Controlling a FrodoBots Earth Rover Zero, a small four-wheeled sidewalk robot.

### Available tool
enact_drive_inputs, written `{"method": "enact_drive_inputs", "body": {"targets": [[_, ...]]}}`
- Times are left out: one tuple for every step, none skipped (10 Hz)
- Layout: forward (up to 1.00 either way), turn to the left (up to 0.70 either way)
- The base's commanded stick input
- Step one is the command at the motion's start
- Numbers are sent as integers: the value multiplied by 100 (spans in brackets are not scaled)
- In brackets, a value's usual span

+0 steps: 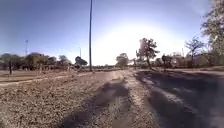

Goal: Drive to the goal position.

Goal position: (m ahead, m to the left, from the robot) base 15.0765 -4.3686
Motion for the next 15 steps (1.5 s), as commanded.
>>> {"method": "enact_drive_inputs", "body": {"targets": [[50, 0], [50, 0], [50, 0], [50, 0], [50, 0], [50, 0], [50, 2], [50, 1], [50, 0], [50, 0], [50, 0], [50, 0], [50, -8], [50, -24], [50, -37]]}}
